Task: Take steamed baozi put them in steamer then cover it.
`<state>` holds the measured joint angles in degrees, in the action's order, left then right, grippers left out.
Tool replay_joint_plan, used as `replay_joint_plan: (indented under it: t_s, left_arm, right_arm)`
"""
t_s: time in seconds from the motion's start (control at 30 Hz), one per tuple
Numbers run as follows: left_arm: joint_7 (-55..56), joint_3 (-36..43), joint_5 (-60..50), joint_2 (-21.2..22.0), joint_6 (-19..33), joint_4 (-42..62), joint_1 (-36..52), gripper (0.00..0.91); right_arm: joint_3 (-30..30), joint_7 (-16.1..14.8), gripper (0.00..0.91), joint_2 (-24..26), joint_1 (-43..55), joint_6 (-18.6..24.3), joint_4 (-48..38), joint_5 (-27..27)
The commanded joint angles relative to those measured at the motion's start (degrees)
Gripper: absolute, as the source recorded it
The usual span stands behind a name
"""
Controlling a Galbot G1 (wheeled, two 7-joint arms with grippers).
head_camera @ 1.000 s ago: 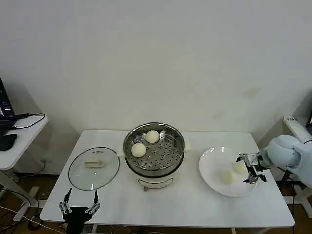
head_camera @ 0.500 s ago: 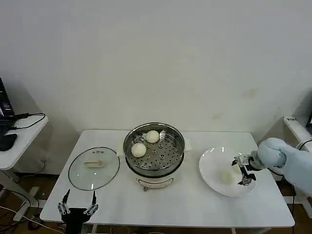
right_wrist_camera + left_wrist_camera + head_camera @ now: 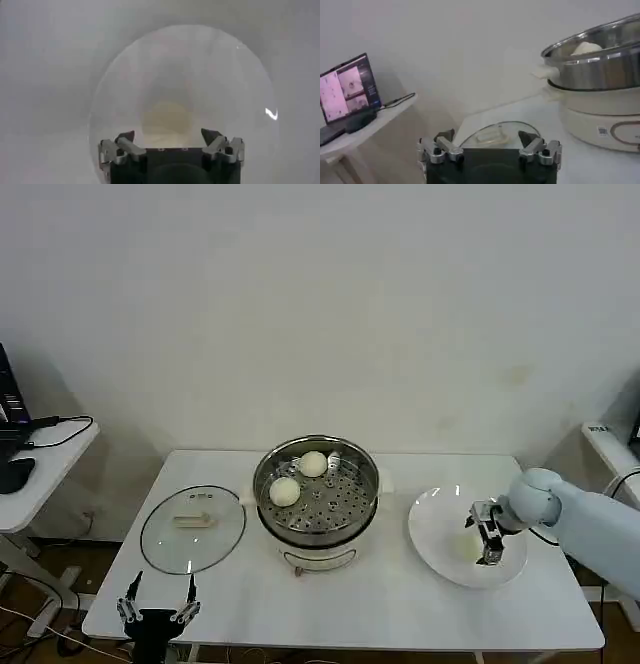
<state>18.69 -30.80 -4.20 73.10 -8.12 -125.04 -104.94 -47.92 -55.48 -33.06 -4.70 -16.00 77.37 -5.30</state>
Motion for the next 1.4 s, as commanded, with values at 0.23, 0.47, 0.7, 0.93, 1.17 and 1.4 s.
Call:
replay_joint_plan:
  t_s: [0.23, 0.47, 0.7, 0.93, 1.17, 1.4]
  left_arm:
    - [0.0, 0.0, 0.1, 0.0, -0.1, 0.2, 0.3, 0.907]
    - [0.0, -0.2, 0.2, -0.1, -0.1, -0.1, 0.1, 0.907]
    - [0.1, -0.2, 0.2, 0.1, -0.1, -0.3, 0.0, 0.907]
    - [0.1, -0.1, 0.2, 0.0, -0.1, -0.5, 0.0, 0.907]
    - [0.0, -0.1, 0.5, -0.4, -0.3, -0.8, 0.5, 0.907]
    - [0.0, -0.7, 1.5, -1.3, -0.5, -1.2, 0.6, 0.907]
  right_arm:
    - [-0.1, -0.2, 0.725, -1.8, -0.5, -1.6, -1.9, -0.2]
    - [0.0, -0.5, 0.595, -1.8, -0.7, -1.9, -1.7, -0.2]
    - [-0.3, -0.5, 0.574, 0.3, 0.7, -2.3, 0.5, 0.5]
    - [-2.4, -1.3, 0.574, 5.9, 8.2, -2.0, 5.7, 3.2]
    - [-7.7, -3.0, 0.574, 8.1, 22.6, -0.9, 9.8, 8.1]
    - [-21.0, -3.5, 0.584, 1.9, 43.4, -1.0, 9.8, 14.4]
